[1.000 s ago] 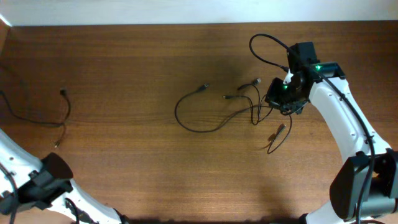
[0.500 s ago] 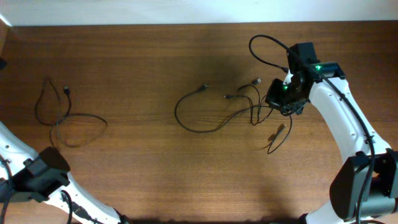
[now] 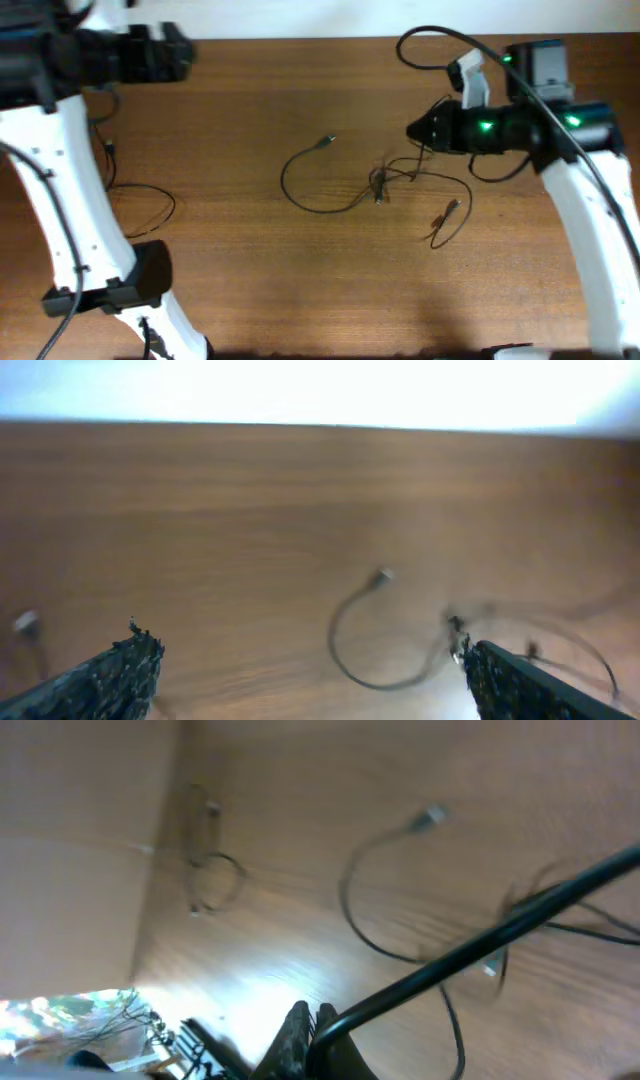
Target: Untangle cables
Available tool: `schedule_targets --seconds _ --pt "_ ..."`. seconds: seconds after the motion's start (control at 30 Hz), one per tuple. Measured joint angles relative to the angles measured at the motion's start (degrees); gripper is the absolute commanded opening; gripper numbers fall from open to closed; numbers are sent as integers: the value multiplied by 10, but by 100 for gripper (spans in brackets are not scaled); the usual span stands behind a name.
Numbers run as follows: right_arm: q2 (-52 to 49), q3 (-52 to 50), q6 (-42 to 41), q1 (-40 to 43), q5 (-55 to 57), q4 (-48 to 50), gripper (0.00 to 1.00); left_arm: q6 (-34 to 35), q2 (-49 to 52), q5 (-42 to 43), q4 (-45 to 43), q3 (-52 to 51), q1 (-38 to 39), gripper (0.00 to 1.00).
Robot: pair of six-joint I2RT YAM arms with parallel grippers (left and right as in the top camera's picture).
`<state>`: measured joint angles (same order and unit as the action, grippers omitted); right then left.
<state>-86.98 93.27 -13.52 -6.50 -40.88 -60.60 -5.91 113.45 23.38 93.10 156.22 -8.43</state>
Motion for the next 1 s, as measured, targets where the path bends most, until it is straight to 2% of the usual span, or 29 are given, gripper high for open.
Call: schedule_targets --seconds 0.13,0.27,0.43,0.7,0.87,1.0 --pt "35 75 -7 0 -22 12 4 -40 0 22 5 0 103 100" --pt "37 100 -32 0 -26 28 4 -70 2 60 5 0 171 100" --pt "37 100 -73 0 -25 53 4 -169 51 220 34 0 206 98" --pt "37 100 -192 0 -10 110 4 -228 103 453 25 -7 209 93" --pt "34 100 -210 0 -9 123 4 -234 106 495 11 -7 257 92" --pt "33 100 -212 0 -7 124 4 -235 109 500 -10 -7 317 83"
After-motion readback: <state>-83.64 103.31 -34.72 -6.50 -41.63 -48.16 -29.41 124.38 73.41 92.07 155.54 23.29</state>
